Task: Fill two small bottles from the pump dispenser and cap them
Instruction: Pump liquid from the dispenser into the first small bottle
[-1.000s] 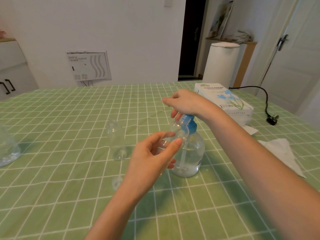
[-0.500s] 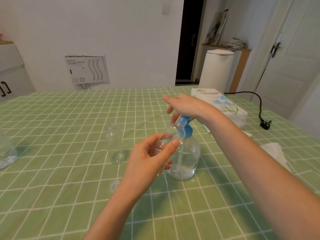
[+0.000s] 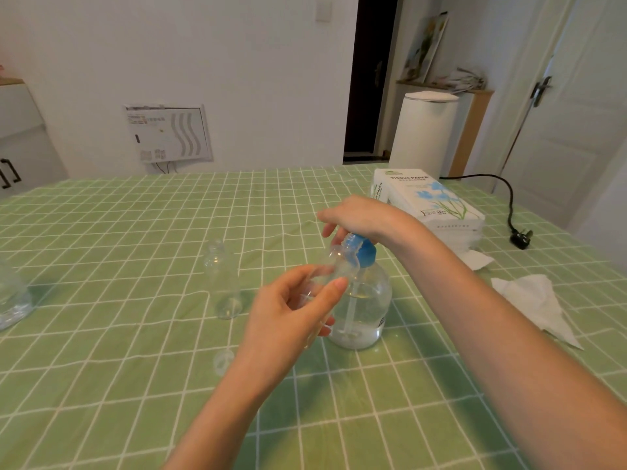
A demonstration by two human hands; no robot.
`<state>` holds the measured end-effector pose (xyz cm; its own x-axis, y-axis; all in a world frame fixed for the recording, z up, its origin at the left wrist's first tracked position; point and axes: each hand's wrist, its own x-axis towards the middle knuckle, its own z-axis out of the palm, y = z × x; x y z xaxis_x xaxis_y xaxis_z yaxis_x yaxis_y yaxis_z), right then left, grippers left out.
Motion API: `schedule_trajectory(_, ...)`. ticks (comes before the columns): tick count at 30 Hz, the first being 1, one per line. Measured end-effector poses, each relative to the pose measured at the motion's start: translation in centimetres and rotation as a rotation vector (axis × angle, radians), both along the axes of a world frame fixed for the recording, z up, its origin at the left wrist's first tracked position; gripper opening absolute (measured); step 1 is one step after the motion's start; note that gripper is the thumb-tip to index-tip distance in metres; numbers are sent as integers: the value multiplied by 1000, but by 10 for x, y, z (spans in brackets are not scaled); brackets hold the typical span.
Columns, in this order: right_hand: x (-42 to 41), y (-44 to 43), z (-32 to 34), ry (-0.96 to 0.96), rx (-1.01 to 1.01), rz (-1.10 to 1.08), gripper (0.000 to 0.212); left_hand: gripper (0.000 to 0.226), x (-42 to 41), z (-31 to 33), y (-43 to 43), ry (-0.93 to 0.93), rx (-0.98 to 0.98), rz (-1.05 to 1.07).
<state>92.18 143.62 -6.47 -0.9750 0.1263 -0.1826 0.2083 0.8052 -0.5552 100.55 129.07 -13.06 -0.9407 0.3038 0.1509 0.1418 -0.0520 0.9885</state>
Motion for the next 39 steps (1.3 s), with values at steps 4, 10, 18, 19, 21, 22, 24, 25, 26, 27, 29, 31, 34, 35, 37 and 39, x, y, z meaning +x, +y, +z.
schedule_trajectory(4, 0, -1, -4, 20, -6, -1, 36, 41, 0, -2, -1, -11, -11, 7)
schedule_trajectory(10, 1, -1, 5, 66, 31, -11, 43, 39, -2, 2, 0, 8, -10, 4)
schedule_trajectory(18, 1, 0, 16, 47, 12, 0, 51, 41, -1, 6, 1, 21, -11, 12)
schedule_trajectory(19, 1, 0, 15, 34, -12, -9, 52, 41, -1, 7, 1, 18, -8, 13)
schedule_trajectory(21, 3, 0, 13, 3, -40, -28, 55, 41, -1, 6, 1, 20, -8, 10)
schedule_trajectory(22, 3, 0, 12, -9, -45, -34, 56, 40, -1, 6, 1, 22, -6, 6)
schedule_trajectory(24, 4, 2, 12, -24, -55, -38, 59, 41, -2, 6, 1, 25, -1, 2)
schedule_trajectory(25, 5, 3, 13, -28, -62, -37, 59, 42, -2, 5, 1, 27, -1, 3)
schedule_trajectory(26, 5, 3, 14, -31, -68, -36, 60, 42, -2, 5, 1, 30, -4, 3)
schedule_trajectory(27, 6, 4, 14, -33, -72, -35, 60, 42, -2, 5, 2, 31, -5, 3)
schedule_trajectory(29, 7, 3, 15, -29, -71, -32, 60, 42, -2, 6, 2, 27, -5, 9)
schedule_trajectory(31, 7, 3, 14, -16, -64, -35, 59, 42, -2, 6, 1, 28, -11, 13)
schedule_trajectory(34, 8, 1, 10, 14, -64, -45, 56, 41, -1, 6, 1, 28, -13, 14)
schedule_trajectory(35, 8, 1, 9, 19, -61, -43, 55, 40, -1, 6, 1, 25, -13, 15)
schedule_trajectory(37, 7, 1, 7, 21, -53, -40, 51, 38, -2, 6, 1, 20, -14, 18)
schedule_trajectory(39, 6, 1, 7, 14, -55, -39, 48, 38, -1, 6, 1, 18, -19, 19)
